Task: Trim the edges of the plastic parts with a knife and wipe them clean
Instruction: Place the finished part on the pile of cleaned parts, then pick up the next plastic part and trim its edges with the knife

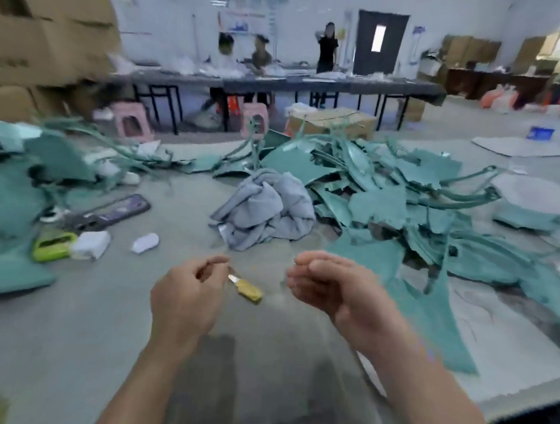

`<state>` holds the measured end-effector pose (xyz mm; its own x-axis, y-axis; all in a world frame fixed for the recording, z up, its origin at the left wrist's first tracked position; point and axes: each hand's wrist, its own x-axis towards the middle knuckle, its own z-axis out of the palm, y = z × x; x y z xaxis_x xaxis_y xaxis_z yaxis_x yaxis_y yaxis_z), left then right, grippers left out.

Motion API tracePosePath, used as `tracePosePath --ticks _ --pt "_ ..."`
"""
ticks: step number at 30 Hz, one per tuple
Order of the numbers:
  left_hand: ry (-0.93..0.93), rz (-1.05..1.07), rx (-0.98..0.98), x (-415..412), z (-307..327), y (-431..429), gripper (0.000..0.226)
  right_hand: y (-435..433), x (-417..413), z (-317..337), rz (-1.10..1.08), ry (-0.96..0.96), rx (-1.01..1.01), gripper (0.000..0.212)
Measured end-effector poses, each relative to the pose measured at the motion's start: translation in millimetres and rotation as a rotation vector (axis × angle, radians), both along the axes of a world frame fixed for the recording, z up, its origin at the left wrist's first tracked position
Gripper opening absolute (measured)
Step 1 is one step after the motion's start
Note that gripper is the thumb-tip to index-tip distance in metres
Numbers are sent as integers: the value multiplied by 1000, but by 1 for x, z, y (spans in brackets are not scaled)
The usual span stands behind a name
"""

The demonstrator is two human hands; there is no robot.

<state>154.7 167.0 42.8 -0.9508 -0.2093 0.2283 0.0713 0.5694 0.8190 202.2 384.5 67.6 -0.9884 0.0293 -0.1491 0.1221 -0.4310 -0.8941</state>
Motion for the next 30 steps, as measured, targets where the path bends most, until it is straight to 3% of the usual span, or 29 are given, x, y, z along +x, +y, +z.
tracePosePath --ticks 3,5,8,10,12,14,17,22,25,30 --pt "8 47 -50 -38 -10 -33 32 -37 -58 0 -55 -5 265 28" --pt "4 103 -97 -58 -15 -50 46 -48 -91 -1 -60 62 688 24" --pt "34 168 -78 -74 -26 -70 53 -36 -123 2 124 163 1394 18" --pt "47 195 -32 -79 -33 -75 52 -13 -128 5 220 74 1851 32" --pt "62 209 -57 -81 -38 -74 54 11 -127 8 378 -131 2140 64" --pt "77 195 -133 -82 -41 -69 55 27 -124 10 613 -333 2182 97" --pt "78 165 -190 -83 -42 -64 54 32 -122 7 657 -296 2230 112" --pt "89 140 -185 -78 -42 -63 54 24 -115 4 471 -3 2191 50" --pt "94 127 -186 -74 -41 -64 52 21 -110 8 378 94 2152 49" --pt "97 103 -185 -67 -38 -60 51 -13 -100 46 -117 433 1882 34"
